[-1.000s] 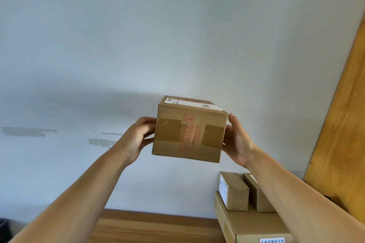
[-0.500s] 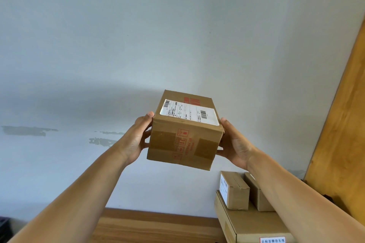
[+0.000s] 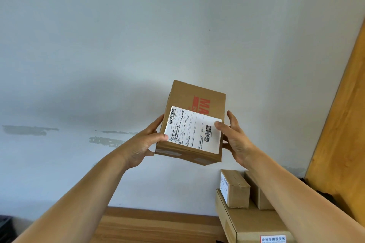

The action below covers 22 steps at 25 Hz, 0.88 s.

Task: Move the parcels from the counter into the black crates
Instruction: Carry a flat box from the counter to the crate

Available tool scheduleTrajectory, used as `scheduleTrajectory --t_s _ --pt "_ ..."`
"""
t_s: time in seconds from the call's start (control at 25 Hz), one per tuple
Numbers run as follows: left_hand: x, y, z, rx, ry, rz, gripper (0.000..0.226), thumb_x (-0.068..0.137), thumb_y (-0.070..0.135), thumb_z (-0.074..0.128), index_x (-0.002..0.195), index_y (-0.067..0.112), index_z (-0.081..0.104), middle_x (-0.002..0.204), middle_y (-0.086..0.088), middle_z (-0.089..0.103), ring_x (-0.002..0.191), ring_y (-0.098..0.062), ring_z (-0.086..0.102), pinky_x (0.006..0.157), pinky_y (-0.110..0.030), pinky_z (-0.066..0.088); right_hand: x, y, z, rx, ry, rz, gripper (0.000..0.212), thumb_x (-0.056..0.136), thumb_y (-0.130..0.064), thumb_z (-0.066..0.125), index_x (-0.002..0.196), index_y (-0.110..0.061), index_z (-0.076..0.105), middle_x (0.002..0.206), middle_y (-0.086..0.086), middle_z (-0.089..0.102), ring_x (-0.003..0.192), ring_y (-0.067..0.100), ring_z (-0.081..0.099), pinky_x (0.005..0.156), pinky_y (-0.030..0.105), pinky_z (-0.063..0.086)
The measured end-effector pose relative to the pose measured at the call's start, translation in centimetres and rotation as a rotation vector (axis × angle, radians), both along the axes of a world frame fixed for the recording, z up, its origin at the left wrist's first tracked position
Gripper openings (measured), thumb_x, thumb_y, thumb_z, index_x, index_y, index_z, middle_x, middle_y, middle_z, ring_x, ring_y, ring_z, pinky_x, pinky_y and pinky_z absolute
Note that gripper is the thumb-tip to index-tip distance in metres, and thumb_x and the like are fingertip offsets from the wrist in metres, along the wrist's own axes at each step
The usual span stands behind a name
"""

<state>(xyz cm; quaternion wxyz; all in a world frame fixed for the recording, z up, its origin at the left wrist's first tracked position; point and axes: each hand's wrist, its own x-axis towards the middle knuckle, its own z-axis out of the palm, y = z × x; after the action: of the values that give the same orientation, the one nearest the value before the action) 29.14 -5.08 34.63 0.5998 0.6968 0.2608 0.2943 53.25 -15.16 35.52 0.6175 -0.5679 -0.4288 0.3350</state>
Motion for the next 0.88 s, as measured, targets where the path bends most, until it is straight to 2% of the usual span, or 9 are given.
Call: scheduleTrajectory --t_s 0.12,0.24,0.32,0.4,0.48,0.6,0.72,0.8,0.88 --pt "0.2 -0.1 -0.4 0.022 0.040 -0.021 0.065 0.095 0.018 0.050 0.137 0.062 0.027 0.124 0.017 0.063 0.123 -0.016 0.050 0.103 -0.055 0.035 0.3 -0.1 0.4 -0.046 -0.161 -0.074 0.079 0.096 -0.047 0.048 0.149 -0.042 -0.010 0.123 -0.001 0.062 0.119 0.020 0.053 0.101 0.044 0.042" --pt "0.4 -0.1 -0.6 0.068 -0.012 0.031 0.065 0.096 0.004 0.042 0.140 0.050 0.034 0.116 0.008 0.069 0.110 -0.017 0.062 0.086 -0.037 0.053 0.7 -0.3 0.4 -0.060 -0.283 -0.162 0.085 0.094 -0.044 0.053 0.149 -0.042 -0.013 0.109 0.007 0.066 0.100 0.020 0.063 0.095 0.043 0.049" --pt "0.4 0.0 -0.8 0.093 -0.065 0.093 0.063 0.093 -0.002 0.043 0.136 0.045 0.044 0.116 0.007 0.069 0.108 -0.015 0.064 0.078 -0.030 0.055 0.7 -0.6 0.4 -0.039 -0.325 -0.177 0.092 0.090 -0.035 0.063 0.148 -0.046 -0.008 0.102 0.014 0.066 0.092 0.020 0.064 0.084 0.035 0.052" --pt "0.4 0.3 -0.8 0.125 -0.097 0.150 0.061 0.090 -0.004 0.046 0.128 0.044 0.053 0.118 0.007 0.067 0.112 -0.016 0.061 0.086 -0.036 0.055 0.5 -1.1 0.5 0.001 -0.320 -0.162 0.092 0.087 -0.023 0.069 0.147 -0.050 0.004 0.098 0.011 0.064 0.087 0.015 0.063 0.070 0.024 0.048" --pt "0.3 0.3 -0.7 0.139 -0.120 0.200 0.054 0.087 0.000 0.053 0.118 0.043 0.059 0.120 0.003 0.065 0.115 -0.017 0.059 0.095 -0.042 0.051 0.6 -1.3 0.6 0.045 -0.307 -0.159 0.080 0.086 -0.016 0.071 0.142 -0.047 0.023 0.103 0.005 0.061 0.088 0.011 0.062 0.068 0.019 0.046" --pt "0.1 0.4 -0.6 0.128 -0.174 0.379 0.041 0.067 0.030 0.070 0.107 0.035 0.060 0.124 -0.005 0.056 0.117 -0.022 0.056 0.101 -0.045 0.046 0.6 -1.2 0.2 0.092 -0.303 -0.184 0.056 0.084 -0.012 0.072 0.127 -0.035 0.044 0.113 -0.008 0.058 0.089 0.013 0.065 0.070 0.022 0.048" --pt "0.0 1.1 -0.5 0.054 -0.292 0.564 0.062 0.046 0.046 0.080 0.098 0.024 0.055 0.120 -0.013 0.052 0.109 -0.024 0.059 0.101 -0.044 0.047 0.4 -1.1 -0.1 0.073 -0.293 -0.237 0.039 0.083 -0.015 0.073 0.110 -0.028 0.049 0.098 -0.006 0.060 0.081 0.016 0.060 0.067 0.024 0.047" --pt "0.2 1.3 -0.3 0.025 -0.360 0.564 0.048 0.056 0.036 0.083 0.088 0.011 0.056 0.093 -0.009 0.061 0.091 -0.023 0.061 0.097 -0.042 0.048 0.2 -0.9 -0.5 0.067 -0.275 -0.255 0.034 0.082 -0.018 0.075 0.102 -0.025 0.049 0.101 -0.005 0.060 0.089 0.016 0.061 0.076 0.028 0.052" --pt "0.6 1.0 0.1 0.062 -0.399 0.534 0.014 0.076 0.011 0.075 0.079 0.008 0.062 0.077 0.001 0.068 0.081 -0.018 0.062 0.088 -0.035 0.046 0.1 -0.7 -1.0 0.063 -0.269 -0.256 0.032 0.080 -0.019 0.076 0.100 -0.025 0.051 0.106 -0.003 0.062 0.099 0.019 0.063 0.088 0.038 0.054"
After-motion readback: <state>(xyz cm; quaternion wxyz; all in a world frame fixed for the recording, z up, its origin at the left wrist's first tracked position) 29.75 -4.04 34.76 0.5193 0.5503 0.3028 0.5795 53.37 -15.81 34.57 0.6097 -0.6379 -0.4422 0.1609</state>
